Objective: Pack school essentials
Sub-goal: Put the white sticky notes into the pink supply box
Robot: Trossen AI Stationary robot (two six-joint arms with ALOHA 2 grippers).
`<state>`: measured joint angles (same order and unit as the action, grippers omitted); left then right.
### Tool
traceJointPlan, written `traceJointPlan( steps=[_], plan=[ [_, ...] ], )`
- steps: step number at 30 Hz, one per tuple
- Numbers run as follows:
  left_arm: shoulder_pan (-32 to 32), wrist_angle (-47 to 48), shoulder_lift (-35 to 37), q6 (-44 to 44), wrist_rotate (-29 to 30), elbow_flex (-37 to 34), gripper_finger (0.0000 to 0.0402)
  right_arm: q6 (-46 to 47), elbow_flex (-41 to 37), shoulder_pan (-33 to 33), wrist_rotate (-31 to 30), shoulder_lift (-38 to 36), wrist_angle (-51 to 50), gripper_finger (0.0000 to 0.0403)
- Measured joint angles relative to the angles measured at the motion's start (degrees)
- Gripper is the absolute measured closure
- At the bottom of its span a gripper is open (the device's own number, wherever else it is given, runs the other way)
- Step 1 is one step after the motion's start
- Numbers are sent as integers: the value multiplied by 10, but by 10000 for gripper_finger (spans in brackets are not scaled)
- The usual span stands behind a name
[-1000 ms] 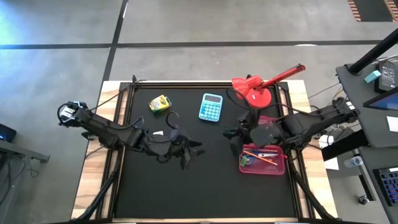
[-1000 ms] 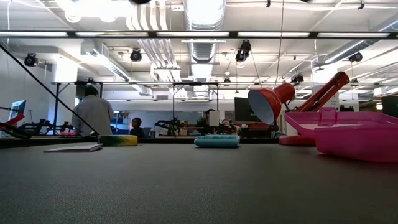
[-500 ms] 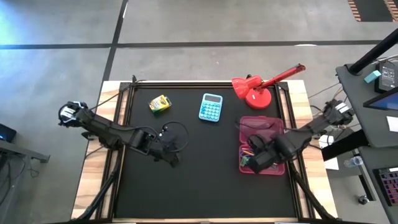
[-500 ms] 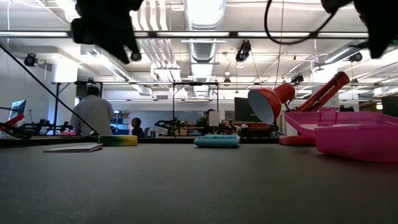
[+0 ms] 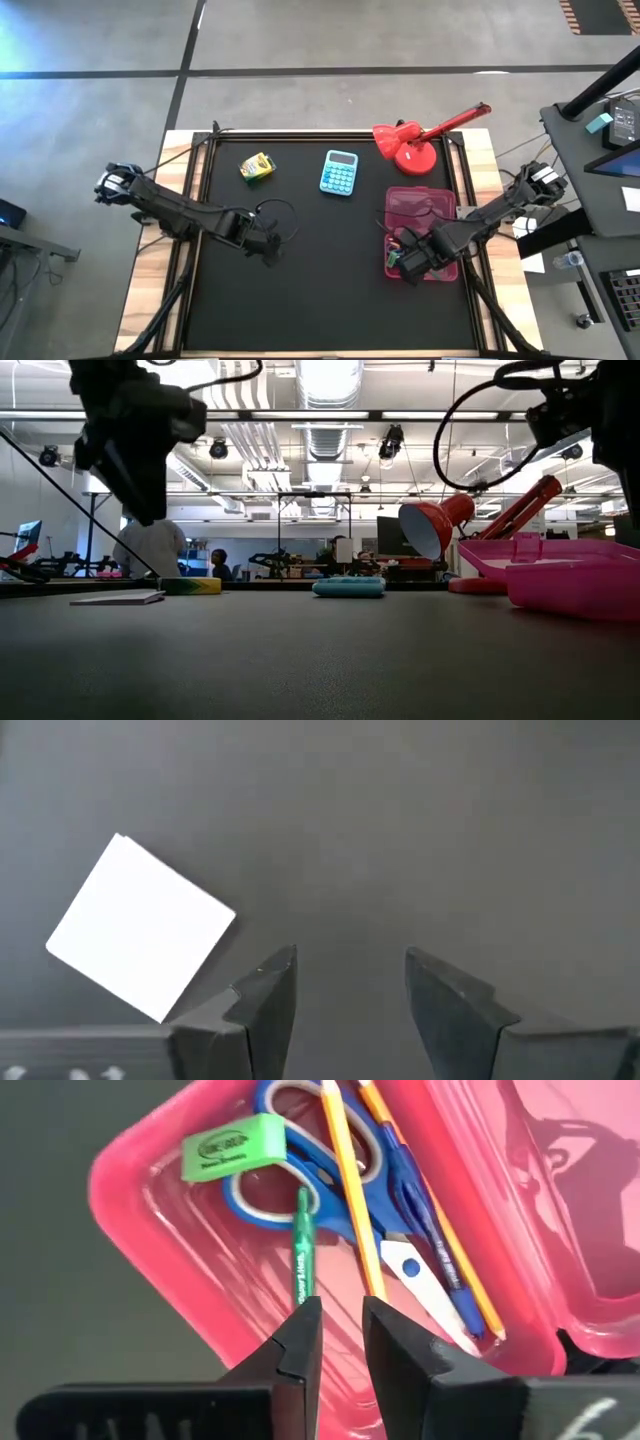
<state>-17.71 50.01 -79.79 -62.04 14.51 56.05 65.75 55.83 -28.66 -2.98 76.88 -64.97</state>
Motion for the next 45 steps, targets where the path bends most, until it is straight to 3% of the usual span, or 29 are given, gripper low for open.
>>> traceJointPlan(
  steps=[11,21,30,36,41,45],
  plan=[
    [14,1,1,-10,-23,-31,233,9,24,7,-2,-3,-3,333],
    [76,0,1,-138,-3,-109,233,27,83,8,-40,-3,-2,332],
    [165,-5,1,-138,19,-169,233,32,112,13,-64,-3,4,332],
    [188,-103,3,-107,-20,-215,233,65,112,13,-92,-3,46,332],
    [149,-178,2,-109,-47,-211,233,66,112,13,-130,-3,116,332],
    [106,-271,1,-105,-76,-204,233,47,112,13,-196,-2,201,332]
  ],
)
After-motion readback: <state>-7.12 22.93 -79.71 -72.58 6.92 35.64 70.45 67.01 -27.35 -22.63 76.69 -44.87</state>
